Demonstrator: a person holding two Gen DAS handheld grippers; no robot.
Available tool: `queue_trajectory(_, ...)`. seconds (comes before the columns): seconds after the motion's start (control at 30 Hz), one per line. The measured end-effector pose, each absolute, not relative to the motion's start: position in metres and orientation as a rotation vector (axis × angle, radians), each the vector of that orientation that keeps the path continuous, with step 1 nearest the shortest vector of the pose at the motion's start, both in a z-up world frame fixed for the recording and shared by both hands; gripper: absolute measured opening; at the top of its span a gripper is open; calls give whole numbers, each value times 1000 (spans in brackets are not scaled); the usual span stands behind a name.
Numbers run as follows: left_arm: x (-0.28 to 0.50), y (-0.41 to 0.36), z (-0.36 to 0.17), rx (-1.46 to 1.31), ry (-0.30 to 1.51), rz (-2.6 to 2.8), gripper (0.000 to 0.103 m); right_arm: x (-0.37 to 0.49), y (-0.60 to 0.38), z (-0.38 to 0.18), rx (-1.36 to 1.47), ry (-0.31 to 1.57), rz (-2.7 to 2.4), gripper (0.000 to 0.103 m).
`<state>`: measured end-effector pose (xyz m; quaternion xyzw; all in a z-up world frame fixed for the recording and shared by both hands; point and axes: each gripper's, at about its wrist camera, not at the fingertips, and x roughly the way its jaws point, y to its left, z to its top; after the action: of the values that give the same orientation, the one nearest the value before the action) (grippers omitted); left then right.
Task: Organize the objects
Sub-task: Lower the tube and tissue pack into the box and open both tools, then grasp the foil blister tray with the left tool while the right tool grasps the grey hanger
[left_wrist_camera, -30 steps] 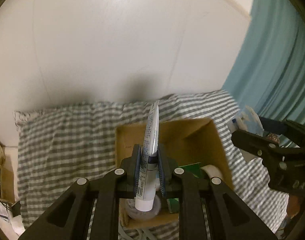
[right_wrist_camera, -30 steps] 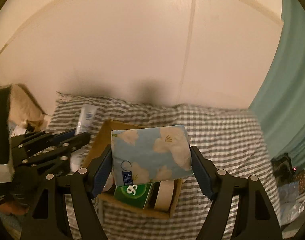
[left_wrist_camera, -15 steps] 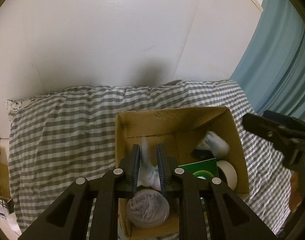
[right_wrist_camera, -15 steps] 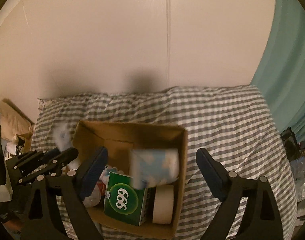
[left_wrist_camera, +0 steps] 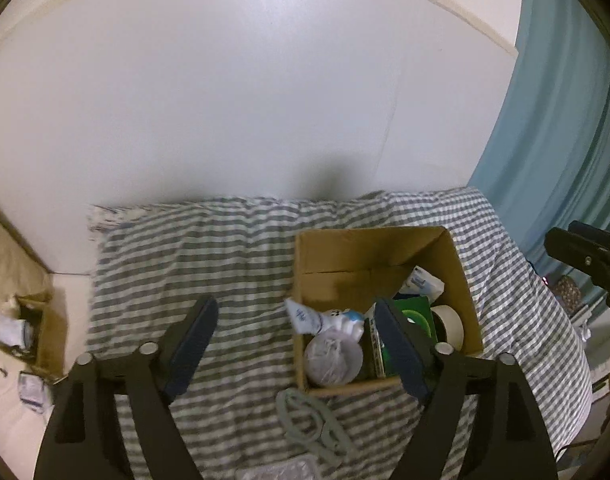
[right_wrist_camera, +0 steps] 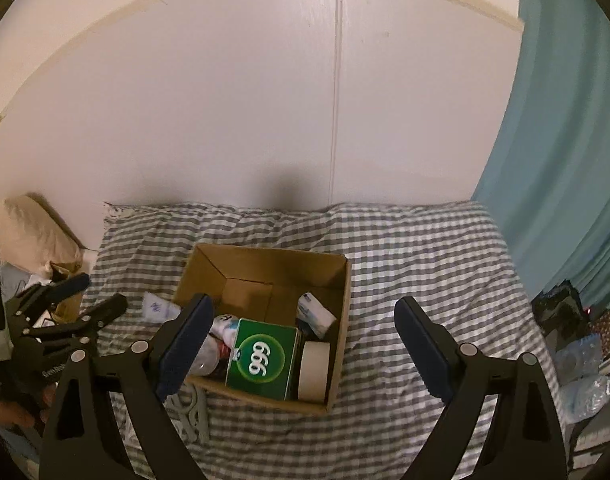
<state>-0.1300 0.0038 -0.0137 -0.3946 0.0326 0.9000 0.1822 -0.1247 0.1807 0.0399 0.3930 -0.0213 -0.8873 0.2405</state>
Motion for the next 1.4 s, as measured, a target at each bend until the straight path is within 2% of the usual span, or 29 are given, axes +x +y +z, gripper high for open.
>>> queue_trajectory(0.2, -89, -12, 7, -1043, 168, 2651, 96, -78, 192, 59, 1014, -33, -2421, 92)
queue_trajectory(0.37, -60, -31, 3, -1093, 69, 2657, 98, -48, 193, 63, 1003, -17, -2393, 92)
queue_trajectory(0.5, -43, -42, -4, -1107, 63, 2695, 99, -28, 192, 59, 1010, -19, -2376, 92)
queue_trajectory(0.63, -32, -52, -16, -1171, 10, 2699, 99, -15, 179, 40, 1097, -30, -2310, 92)
queue_trajectory(0.83, -18, -54, -36, -1211, 36, 2698, 99, -8, 168, 17, 1154, 43, -2253, 92)
queue_trajectory(1.17, -25, -29, -94, -1318, 212, 2628, 99, -33, 146, -19, 1249, -16, -2264, 92)
queue_trajectory(1.4, -42, -28, -125, -1426, 180, 2553, 99, -44, 113, -57, 1296, 133, -2228, 92)
